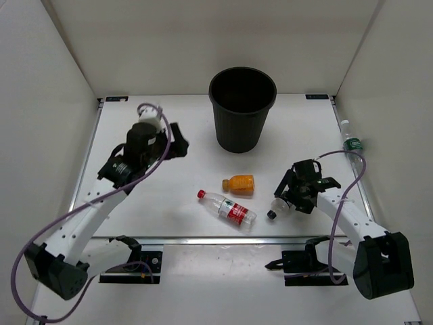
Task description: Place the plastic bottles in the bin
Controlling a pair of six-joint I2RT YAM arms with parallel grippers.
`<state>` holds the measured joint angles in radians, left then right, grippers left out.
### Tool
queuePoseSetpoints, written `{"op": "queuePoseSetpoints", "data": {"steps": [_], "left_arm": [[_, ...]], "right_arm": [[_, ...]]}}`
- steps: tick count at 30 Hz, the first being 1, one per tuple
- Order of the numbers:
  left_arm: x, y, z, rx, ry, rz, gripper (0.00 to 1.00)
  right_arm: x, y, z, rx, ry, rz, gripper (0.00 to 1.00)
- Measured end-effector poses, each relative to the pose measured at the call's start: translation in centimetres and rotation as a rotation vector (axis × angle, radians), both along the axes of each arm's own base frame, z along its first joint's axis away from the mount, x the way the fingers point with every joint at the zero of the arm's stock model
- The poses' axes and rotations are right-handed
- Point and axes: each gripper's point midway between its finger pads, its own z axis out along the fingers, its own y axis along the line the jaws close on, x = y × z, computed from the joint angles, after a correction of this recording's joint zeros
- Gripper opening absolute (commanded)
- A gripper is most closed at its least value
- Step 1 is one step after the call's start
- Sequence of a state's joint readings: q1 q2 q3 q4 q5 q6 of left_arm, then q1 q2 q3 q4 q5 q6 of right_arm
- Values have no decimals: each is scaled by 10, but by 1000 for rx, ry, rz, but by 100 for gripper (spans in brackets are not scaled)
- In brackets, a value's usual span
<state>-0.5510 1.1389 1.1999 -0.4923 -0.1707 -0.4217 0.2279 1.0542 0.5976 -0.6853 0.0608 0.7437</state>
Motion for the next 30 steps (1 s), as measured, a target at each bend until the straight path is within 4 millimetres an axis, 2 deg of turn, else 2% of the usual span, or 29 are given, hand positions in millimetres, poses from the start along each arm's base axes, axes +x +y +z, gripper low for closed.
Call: {"op": "queuePoseSetpoints", "data": {"steps": [1, 3, 6, 8, 10, 12, 13, 16, 18, 19, 20, 22, 23, 25, 28, 30], "left_arm": [[-9, 16, -21, 0, 48, 35, 98], [-29, 40, -67, 0, 163, 88, 99], [-60, 50, -119, -3, 311, 105, 99], [-79, 53, -137, -16, 374, 107, 98], [-89, 55, -140, -44, 392, 109, 99], [-93, 58, -137, -77, 388, 119, 99], [-95, 59, -136, -90, 386, 126, 99], [-100, 59, -142, -124, 398, 132, 98], [-106, 57, -154, -139, 432, 131, 99], [-110, 56, -161, -144, 455, 130, 99], [-114, 54, -169, -150, 480, 129, 99], [-122, 52, -182, -160, 521, 125, 99], [-125, 51, -186, -165, 537, 125, 98], [-129, 49, -190, -178, 553, 125, 98], [-131, 47, -191, -194, 563, 126, 99], [-131, 47, -191, -197, 566, 127, 99]], "right_arm": [[3, 1, -3, 3, -5, 0, 79], [9, 3, -9, 9, -12, 4, 55], [19, 5, -11, 5, -24, 7, 29], [26, 4, -6, -16, -42, 15, 23], [37, 0, 8, -54, -78, 31, 21], [59, -4, 40, -93, -149, 56, 25], [77, -5, 65, -113, -216, 69, 24], [137, -2, 165, -185, -478, 111, 25], [173, 13, 243, -248, -697, 158, 25], [184, 26, 275, -263, -790, 192, 26], [195, 40, 305, -280, -874, 227, 25], [215, 66, 353, -304, -1014, 278, 29], [226, 78, 369, -312, -1065, 304, 29], [251, 96, 386, -328, -1134, 333, 32], [295, 115, 375, -351, -1136, 385, 40], [320, 127, 349, -360, -1098, 428, 53]]}}
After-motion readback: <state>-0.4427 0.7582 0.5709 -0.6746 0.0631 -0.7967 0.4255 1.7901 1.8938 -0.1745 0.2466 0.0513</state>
